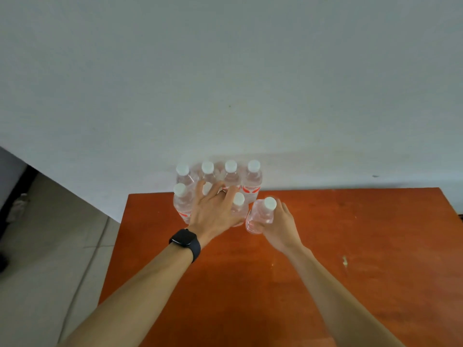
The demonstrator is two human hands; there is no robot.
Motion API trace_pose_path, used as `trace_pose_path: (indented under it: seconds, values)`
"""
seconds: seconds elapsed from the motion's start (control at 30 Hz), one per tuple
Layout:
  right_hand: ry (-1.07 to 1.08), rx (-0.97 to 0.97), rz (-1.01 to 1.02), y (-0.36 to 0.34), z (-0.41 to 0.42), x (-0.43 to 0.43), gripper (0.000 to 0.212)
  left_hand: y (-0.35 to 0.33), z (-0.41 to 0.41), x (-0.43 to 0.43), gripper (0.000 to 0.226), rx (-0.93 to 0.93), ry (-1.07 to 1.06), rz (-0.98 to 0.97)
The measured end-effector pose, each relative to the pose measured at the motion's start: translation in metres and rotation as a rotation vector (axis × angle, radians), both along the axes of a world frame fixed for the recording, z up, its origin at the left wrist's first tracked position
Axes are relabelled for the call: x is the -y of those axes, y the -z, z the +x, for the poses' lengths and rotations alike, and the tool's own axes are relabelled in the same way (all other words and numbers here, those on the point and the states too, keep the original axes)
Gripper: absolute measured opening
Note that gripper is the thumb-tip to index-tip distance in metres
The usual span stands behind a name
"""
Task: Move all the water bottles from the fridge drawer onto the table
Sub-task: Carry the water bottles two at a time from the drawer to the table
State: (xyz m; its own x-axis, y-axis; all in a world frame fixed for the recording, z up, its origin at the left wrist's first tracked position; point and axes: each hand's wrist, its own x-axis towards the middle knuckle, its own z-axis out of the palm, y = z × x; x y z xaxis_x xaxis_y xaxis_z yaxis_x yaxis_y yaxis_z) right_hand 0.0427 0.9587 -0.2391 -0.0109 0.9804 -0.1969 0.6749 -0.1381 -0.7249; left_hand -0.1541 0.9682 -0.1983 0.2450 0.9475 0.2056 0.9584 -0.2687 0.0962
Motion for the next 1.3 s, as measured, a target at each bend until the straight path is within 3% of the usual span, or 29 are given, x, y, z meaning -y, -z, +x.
trace_pose_path:
  seconds: [0.1, 0.27, 0.47, 0.57, 0.7, 0.83, 1.3]
  values:
    - [-0.018, 0.010, 0.000, 0.004, -0.006, -0.024, 0.071, 0.004, -0.002, -0.013, 0.067, -0.005, -0.032, -0.035]
    - [-0.011, -0.115, -0.012, 0.011, -0.012, -0.026, 0.084, 0.014, -0.004, -0.025, 0.103, -0.070, -0.046, -0.021]
    - [0.045, -0.202, -0.125, 0.045, -0.007, -0.020, 0.102, 0.013, -0.009, -0.034, 0.099, -0.204, -0.010, -0.106]
    - [0.025, -0.198, -0.250, 0.065, -0.008, -0.018, 0.094, 0.012, -0.013, -0.034, 0.092, -0.253, -0.009, -0.107]
    - [0.071, -0.166, -0.220, 0.084, -0.011, -0.019, 0.075, 0.014, -0.012, -0.037, 0.092, -0.284, -0.028, -0.033]
    - [0.084, -0.142, -0.181, 0.088, -0.019, -0.020, 0.077, 0.017, -0.012, -0.038, 0.094, -0.250, -0.011, 0.051]
    - [0.028, -0.102, -0.176, 0.078, -0.025, -0.030, 0.077, 0.015, -0.011, -0.038, 0.076, -0.212, 0.000, -0.042]
